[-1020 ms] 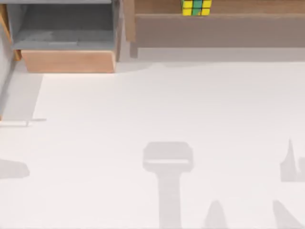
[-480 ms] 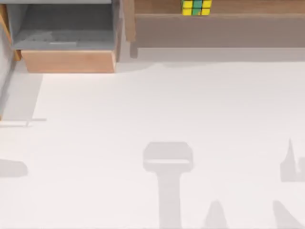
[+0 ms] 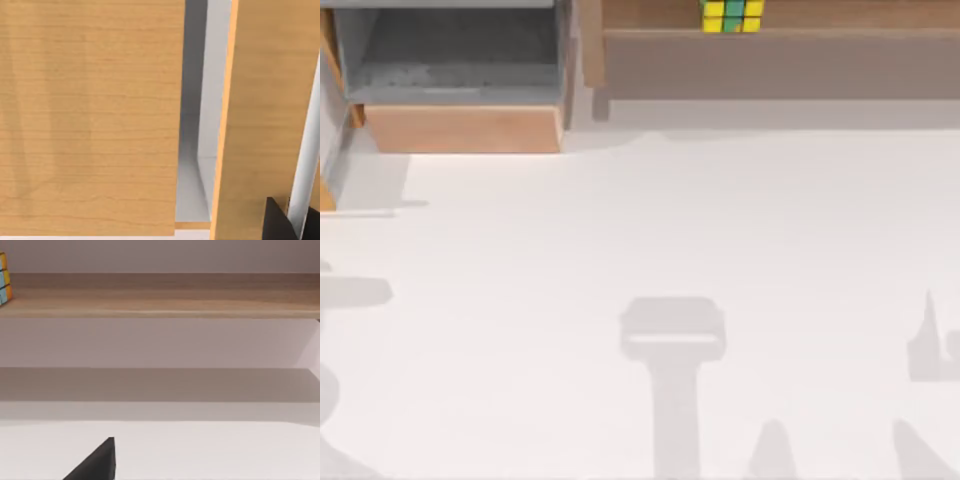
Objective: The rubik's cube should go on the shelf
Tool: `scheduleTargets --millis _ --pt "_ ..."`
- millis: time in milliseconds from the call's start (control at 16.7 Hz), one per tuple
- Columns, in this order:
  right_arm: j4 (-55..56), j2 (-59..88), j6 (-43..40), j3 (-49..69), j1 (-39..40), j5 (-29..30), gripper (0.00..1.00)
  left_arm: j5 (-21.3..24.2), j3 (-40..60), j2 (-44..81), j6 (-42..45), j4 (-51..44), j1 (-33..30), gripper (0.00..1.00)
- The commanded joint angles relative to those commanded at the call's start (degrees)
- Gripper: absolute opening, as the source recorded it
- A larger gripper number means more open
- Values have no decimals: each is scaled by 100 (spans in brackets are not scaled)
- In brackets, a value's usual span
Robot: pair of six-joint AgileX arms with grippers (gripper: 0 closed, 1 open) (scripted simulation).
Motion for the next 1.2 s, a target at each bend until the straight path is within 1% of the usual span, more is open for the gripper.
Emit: scheduleTargets --millis 360,720,840,1080,1200 --pt "0 0 0 0 0 0 100 -29 85 77 10 -75 -12 0" --pt "0 0 0 0 0 0 100 -437 1261 594 11 -698 -422 0" --pt "0 0 0 0 0 0 100 -508 1406 634 -34 -796 -488 0" --pt "0 0 0 0 0 0 100 -498 1394 639 -32 -806 -468 0" --pt "0 0 0 0 0 0 100 -535 1607 769 -9 -912 -524 0"
